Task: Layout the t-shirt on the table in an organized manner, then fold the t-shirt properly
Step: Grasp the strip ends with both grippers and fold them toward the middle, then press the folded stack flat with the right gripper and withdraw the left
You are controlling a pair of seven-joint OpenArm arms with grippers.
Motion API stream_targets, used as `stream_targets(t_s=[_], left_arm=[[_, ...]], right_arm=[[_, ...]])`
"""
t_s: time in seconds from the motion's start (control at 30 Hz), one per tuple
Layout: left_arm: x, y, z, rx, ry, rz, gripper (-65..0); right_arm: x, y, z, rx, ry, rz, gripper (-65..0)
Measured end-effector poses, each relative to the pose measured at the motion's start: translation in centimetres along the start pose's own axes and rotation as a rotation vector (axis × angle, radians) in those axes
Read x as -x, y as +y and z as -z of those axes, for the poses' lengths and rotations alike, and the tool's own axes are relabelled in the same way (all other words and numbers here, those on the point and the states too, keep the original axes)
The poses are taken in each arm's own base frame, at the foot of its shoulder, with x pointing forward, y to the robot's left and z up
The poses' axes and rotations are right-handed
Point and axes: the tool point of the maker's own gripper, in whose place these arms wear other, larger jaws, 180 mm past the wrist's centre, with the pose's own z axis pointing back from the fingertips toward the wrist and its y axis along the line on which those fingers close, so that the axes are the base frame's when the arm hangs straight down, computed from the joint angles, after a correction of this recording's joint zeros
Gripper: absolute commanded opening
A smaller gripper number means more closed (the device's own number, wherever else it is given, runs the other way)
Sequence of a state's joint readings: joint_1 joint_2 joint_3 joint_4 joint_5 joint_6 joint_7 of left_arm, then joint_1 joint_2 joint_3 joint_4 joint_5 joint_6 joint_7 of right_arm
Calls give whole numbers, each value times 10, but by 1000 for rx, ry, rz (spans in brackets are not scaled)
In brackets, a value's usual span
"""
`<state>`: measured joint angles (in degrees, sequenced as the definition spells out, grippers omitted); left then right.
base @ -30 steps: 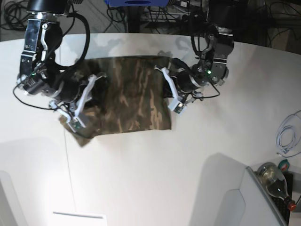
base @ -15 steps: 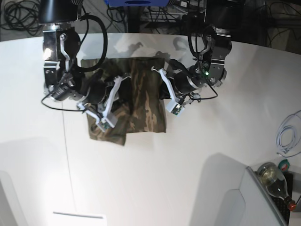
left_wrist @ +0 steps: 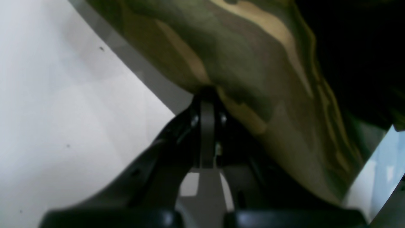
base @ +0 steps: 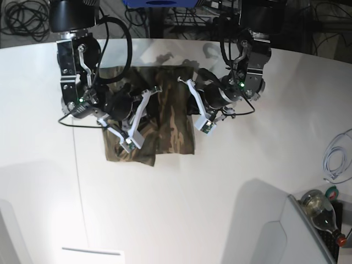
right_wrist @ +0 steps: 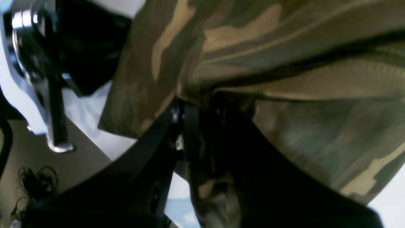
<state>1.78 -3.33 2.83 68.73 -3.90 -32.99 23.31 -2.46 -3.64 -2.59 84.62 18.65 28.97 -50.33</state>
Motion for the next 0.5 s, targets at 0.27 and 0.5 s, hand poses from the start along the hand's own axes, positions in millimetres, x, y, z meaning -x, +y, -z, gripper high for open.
stream_targets(t_s=[0.27,0.5], left_arm=[[4,28,-40,-86,-29,34,-650],[59,97,-139,-341,29,-12,-650]], right_arm=[[4,2,1,-4,7,0,-212],[-1,19,6,-33,16,-58,-225]])
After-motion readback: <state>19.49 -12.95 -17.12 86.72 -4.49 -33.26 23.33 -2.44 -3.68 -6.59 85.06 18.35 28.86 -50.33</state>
